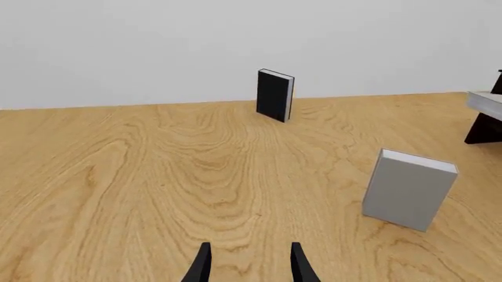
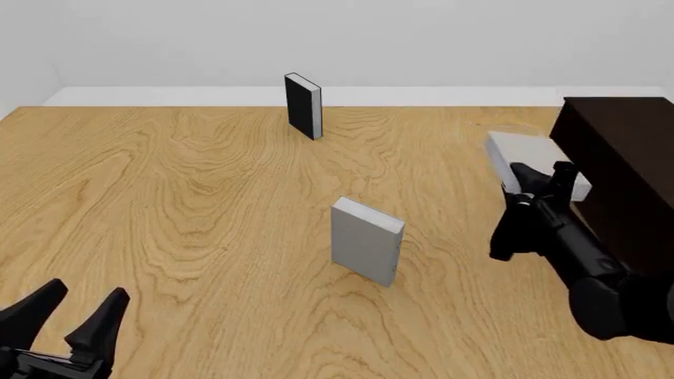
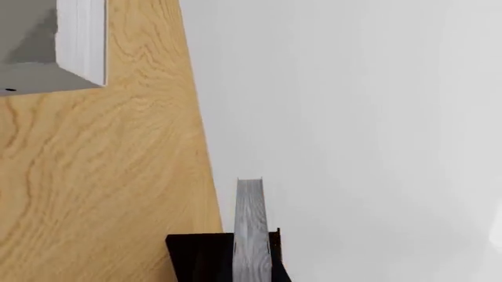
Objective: Pick up the book on the right and place it on the cabinet shelf.
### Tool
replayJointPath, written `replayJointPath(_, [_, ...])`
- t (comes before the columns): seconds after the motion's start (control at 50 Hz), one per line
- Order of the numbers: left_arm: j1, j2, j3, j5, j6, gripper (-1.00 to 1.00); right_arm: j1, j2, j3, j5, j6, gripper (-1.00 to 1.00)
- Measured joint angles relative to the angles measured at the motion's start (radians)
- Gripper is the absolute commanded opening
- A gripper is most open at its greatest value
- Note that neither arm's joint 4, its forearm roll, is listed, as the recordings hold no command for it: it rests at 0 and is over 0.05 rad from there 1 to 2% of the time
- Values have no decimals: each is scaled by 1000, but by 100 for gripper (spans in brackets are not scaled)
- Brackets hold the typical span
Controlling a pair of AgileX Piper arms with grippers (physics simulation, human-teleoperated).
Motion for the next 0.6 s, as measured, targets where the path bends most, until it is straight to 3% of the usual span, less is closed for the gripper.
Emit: replayJointPath(0.6, [-4,5,0,-4,-2,100,-89,32,53,-76,48,-100])
